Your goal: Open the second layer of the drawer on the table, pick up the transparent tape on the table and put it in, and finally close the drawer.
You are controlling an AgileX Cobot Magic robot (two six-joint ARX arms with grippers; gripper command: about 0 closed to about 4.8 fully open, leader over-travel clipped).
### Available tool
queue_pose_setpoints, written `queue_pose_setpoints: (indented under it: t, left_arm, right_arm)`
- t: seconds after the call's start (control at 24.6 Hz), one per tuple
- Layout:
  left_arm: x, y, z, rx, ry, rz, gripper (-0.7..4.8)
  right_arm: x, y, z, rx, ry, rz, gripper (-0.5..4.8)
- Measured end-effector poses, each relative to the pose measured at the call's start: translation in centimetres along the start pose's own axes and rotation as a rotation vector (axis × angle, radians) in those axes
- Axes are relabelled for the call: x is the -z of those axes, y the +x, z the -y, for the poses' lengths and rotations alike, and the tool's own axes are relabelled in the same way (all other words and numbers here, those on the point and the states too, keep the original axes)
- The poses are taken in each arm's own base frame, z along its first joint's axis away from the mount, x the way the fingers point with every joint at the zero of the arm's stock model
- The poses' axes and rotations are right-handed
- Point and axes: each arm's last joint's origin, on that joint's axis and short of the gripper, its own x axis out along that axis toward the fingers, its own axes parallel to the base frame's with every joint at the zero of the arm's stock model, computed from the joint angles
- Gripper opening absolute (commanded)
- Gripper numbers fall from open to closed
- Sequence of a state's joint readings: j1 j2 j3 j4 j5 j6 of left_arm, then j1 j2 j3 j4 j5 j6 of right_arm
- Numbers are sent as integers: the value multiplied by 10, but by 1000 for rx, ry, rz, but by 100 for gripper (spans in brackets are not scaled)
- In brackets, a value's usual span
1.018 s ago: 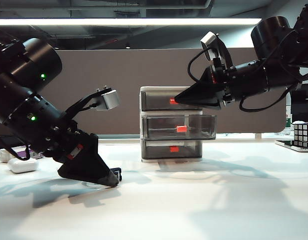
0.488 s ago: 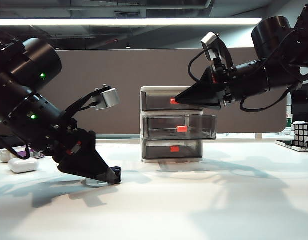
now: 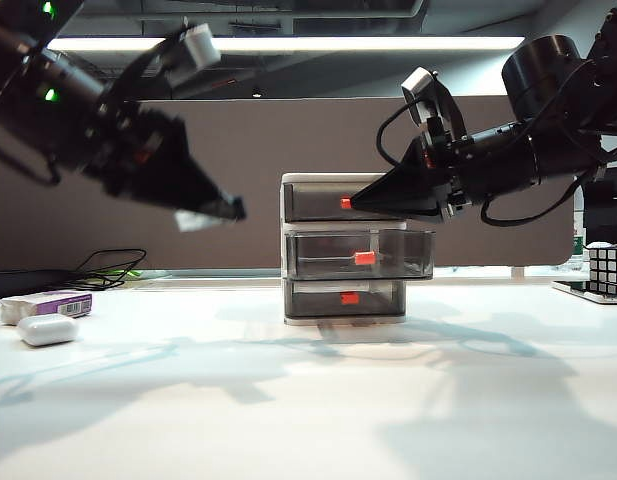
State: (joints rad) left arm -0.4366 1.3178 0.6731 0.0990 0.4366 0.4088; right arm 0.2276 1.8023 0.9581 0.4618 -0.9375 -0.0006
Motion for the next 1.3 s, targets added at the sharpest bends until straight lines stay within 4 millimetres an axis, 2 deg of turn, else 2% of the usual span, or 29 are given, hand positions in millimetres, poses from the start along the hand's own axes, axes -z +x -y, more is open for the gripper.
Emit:
queue_pose_setpoints:
  t: [0.2,0.33,0.57,0.65,0.73,1.02,1.14,1.22,1.26,1.3]
  left_arm:
    - [-46,3,4,31,81,114,56]
    - [-63,19,-7,26,91,136,56]
    - [-69,49,-13,62,69,110,56]
    - [-67,57,-11,82,66,94,56]
    - [-63,75,-11,94,58,62,56]
    - [-61,90,-8,87,59,29,62]
    - [-60,91,-8,86,59,26,142]
    - [-60,92,-8,78,58,23,230]
    - [-60,92,-9,73,58,21,307]
    - [-60,92,-9,71,57,21,314]
  right_arm:
    - [0,0,0,0,1,-1,-5]
    - [0,1,-1,-4,-1,-1,-5]
    - [-1,1,-3,12,7,-8,-5]
    - [-2,0,-3,38,12,-13,-5]
    - [-5,-3,-5,66,13,-13,-5]
    - [-16,-10,-12,124,-9,-10,-5]
    - [-19,-12,-15,126,-16,-12,-5]
    - [-20,-13,-16,125,-16,-13,-5]
    - [-21,-13,-17,122,-18,-11,-5]
    - [-22,-14,-18,121,-19,-10,-5]
